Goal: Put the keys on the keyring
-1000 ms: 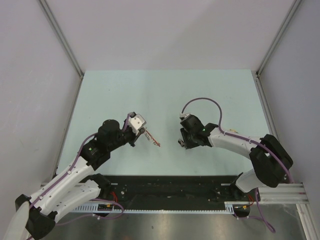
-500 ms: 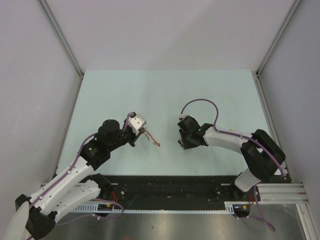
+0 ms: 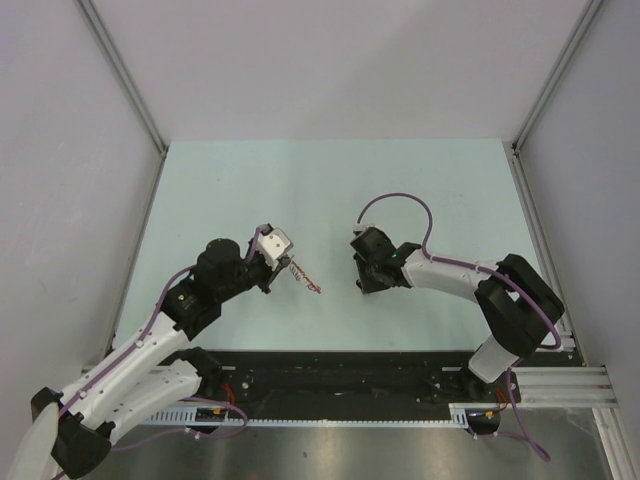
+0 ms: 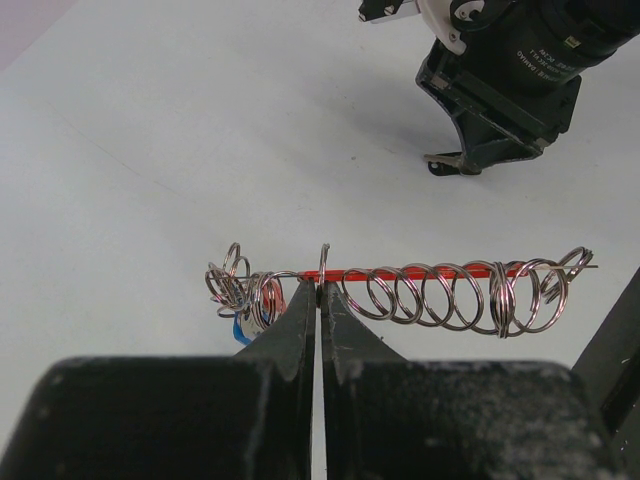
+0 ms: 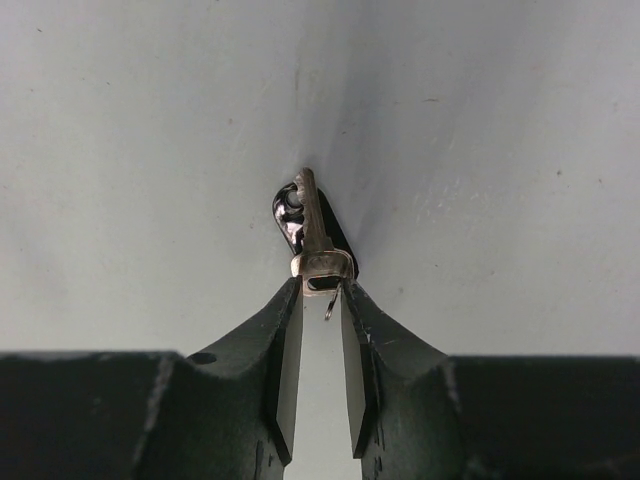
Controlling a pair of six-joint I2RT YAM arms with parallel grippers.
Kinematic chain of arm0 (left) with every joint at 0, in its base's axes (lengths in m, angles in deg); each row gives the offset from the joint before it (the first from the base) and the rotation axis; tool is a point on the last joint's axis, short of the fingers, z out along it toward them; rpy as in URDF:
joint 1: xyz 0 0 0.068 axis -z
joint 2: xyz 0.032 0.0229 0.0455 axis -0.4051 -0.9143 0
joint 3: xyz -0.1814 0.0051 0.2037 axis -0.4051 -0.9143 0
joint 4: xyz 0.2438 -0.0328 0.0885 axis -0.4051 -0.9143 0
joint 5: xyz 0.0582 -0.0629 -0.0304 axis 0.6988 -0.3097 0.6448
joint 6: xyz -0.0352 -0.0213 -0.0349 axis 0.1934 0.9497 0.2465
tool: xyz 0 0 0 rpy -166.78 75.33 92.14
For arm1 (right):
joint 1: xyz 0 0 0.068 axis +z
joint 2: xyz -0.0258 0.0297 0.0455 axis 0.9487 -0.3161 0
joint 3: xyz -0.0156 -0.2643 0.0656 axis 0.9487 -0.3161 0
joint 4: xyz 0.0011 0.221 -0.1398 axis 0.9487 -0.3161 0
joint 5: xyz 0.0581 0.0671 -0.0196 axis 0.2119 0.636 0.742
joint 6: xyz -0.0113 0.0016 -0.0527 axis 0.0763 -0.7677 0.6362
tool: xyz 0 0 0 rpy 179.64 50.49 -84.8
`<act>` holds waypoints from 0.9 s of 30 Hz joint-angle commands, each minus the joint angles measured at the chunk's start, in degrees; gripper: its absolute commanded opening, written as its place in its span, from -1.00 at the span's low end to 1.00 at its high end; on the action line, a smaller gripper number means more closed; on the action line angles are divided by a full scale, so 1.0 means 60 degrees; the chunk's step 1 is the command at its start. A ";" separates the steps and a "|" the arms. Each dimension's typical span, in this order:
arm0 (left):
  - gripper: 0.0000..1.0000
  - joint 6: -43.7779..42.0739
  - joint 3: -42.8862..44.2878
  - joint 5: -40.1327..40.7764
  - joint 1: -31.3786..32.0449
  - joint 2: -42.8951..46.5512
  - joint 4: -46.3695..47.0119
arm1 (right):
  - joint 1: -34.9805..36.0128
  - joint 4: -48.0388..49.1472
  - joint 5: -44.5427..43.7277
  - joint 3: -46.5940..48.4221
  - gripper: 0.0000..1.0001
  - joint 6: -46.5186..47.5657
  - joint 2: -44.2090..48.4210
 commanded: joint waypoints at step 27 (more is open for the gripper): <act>-0.99 0.0049 0.0320 -0.0101 0.0045 0.0003 0.0505 | 0.0419 0.7018 0.0070 -0.3374 -1.00 0.2352 0.3914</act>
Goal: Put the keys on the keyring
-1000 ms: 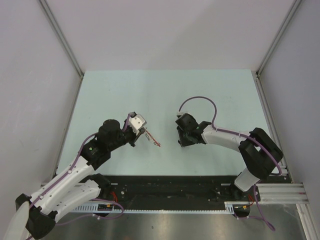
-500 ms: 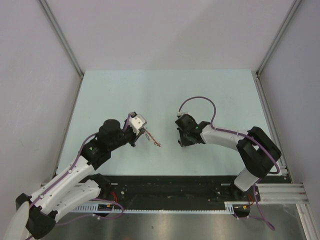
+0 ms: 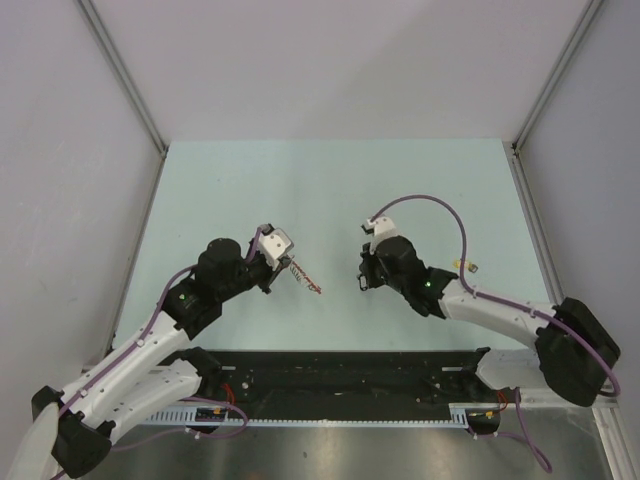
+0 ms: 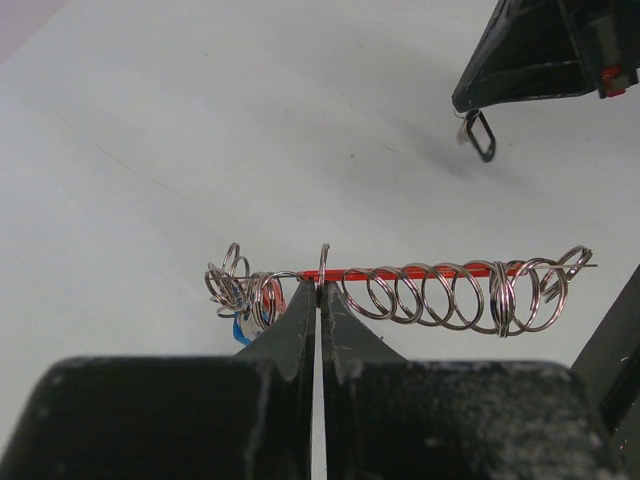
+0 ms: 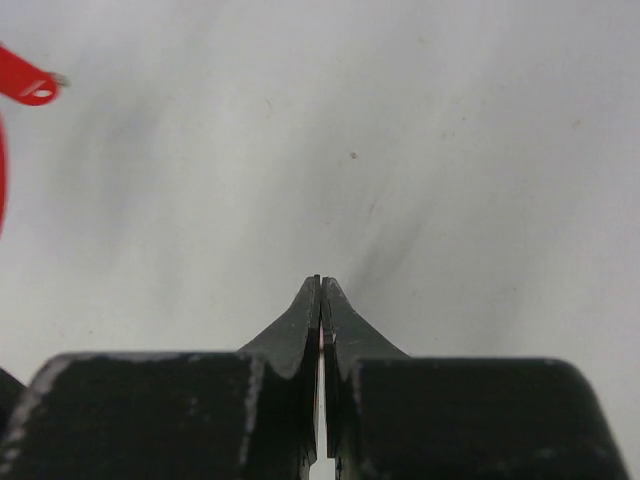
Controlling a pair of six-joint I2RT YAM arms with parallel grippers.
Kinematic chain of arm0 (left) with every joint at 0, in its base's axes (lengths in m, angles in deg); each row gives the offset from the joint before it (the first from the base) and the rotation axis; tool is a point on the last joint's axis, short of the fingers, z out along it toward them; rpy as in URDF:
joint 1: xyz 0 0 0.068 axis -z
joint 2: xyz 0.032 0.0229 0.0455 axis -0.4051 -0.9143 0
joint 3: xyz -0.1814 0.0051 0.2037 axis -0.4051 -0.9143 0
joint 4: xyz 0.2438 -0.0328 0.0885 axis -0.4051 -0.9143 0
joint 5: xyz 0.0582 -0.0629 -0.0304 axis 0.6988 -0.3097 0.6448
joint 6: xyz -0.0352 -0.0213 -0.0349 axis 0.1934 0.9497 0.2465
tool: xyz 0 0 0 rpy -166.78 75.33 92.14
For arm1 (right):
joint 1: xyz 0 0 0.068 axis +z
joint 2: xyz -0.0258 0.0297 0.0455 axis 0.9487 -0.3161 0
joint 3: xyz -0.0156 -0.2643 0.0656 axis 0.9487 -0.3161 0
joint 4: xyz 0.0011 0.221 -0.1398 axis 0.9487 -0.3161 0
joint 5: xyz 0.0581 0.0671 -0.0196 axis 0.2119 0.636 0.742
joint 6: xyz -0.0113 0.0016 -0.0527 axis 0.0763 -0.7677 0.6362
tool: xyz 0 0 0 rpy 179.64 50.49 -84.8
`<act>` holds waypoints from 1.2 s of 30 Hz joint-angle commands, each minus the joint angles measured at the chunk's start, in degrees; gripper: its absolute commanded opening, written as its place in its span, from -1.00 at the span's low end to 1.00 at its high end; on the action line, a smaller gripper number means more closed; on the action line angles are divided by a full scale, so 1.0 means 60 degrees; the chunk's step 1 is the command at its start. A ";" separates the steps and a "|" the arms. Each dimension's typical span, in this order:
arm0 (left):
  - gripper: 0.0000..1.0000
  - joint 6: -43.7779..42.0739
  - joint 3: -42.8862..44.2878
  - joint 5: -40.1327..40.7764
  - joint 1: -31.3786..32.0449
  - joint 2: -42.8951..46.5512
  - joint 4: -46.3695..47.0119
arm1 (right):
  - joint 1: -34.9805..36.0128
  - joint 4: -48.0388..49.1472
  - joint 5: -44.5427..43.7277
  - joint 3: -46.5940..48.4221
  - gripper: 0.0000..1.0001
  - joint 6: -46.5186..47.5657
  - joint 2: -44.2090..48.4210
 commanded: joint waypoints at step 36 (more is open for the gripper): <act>-0.99 0.0016 0.0262 0.0202 0.0045 0.0032 0.0553 | -0.0882 0.5485 0.2589 -0.2731 -0.66 -0.0169 -0.0541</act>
